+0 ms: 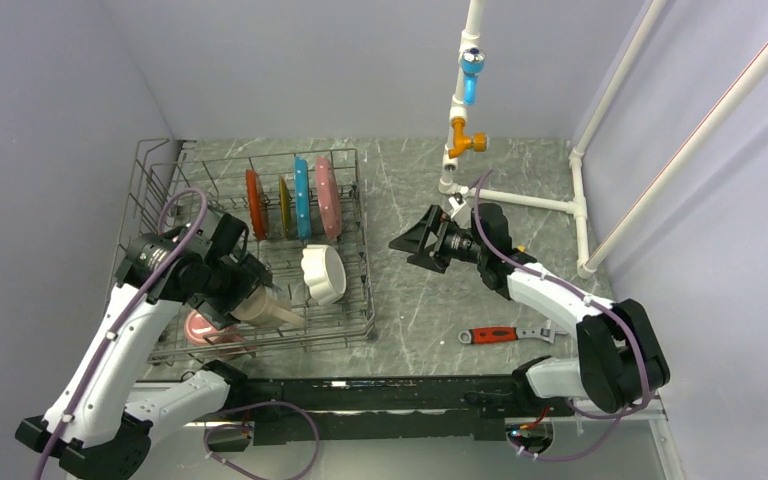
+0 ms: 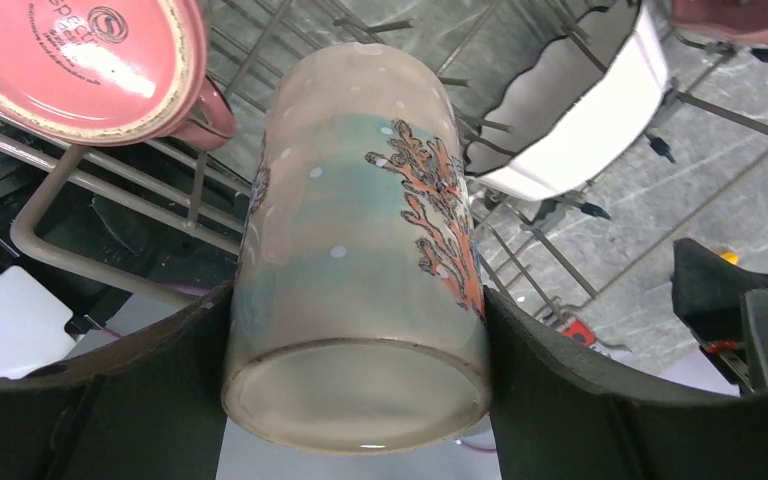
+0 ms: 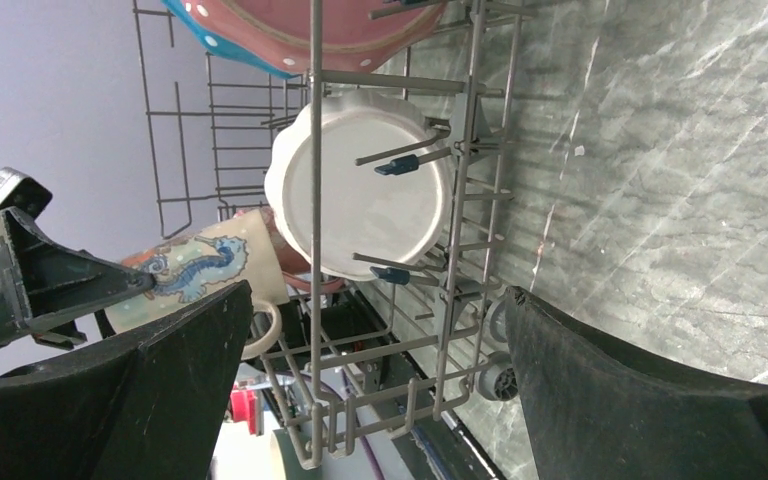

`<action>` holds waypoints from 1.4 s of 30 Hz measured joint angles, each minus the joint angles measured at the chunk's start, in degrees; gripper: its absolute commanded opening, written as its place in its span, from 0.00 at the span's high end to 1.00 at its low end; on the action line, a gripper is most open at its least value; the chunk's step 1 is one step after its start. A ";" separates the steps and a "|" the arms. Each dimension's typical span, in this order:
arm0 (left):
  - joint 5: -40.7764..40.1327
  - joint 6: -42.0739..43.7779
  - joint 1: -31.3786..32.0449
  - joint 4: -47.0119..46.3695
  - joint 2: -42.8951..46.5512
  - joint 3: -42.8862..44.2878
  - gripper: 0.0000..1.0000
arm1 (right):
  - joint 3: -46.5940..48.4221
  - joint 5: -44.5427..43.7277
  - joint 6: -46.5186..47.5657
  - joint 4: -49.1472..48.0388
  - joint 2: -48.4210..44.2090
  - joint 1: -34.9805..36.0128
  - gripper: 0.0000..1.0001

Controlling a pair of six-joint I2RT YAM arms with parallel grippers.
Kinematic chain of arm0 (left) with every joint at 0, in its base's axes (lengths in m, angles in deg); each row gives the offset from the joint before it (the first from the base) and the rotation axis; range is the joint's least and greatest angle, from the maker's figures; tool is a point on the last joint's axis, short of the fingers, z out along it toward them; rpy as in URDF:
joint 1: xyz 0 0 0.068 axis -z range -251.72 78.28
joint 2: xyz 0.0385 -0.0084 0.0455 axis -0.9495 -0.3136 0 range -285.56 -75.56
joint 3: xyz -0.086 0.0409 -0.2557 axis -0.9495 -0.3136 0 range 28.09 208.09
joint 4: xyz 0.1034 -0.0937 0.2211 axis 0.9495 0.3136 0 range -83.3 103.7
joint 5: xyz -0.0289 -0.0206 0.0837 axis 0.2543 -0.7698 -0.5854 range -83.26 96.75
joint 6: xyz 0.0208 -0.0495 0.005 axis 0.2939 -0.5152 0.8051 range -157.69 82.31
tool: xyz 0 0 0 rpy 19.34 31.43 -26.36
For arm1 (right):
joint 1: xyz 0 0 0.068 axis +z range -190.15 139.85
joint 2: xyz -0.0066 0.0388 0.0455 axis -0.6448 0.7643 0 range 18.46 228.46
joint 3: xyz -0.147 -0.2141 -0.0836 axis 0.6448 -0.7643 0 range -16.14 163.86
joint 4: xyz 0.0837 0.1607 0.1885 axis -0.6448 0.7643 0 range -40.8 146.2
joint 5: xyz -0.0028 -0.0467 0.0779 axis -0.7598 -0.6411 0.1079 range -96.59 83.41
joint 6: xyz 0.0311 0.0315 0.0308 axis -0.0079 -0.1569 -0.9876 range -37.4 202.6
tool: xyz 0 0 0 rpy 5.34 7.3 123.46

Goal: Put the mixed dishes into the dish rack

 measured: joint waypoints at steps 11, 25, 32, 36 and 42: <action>-0.15 -0.52 -2.86 -0.02 -1.75 -4.50 1.00 | -0.72 0.63 -0.74 -0.92 2.25 -0.26 0.03; 2.93 -1.62 -5.46 -4.09 -2.67 -10.29 1.00 | -0.81 1.51 -1.01 -1.86 3.67 -0.31 0.03; 4.74 -0.83 -8.63 -9.60 -2.82 -15.61 1.00 | -0.81 1.51 -0.98 -1.90 3.67 -0.37 0.03; 5.35 0.26 -9.62 -11.58 -4.37 -17.68 1.00 | -0.81 1.51 -0.94 -1.86 3.65 -0.61 0.03; 5.51 1.44 -9.73 -12.02 -5.97 -18.64 0.98 | -0.81 1.51 -0.94 -1.86 3.67 -0.90 0.03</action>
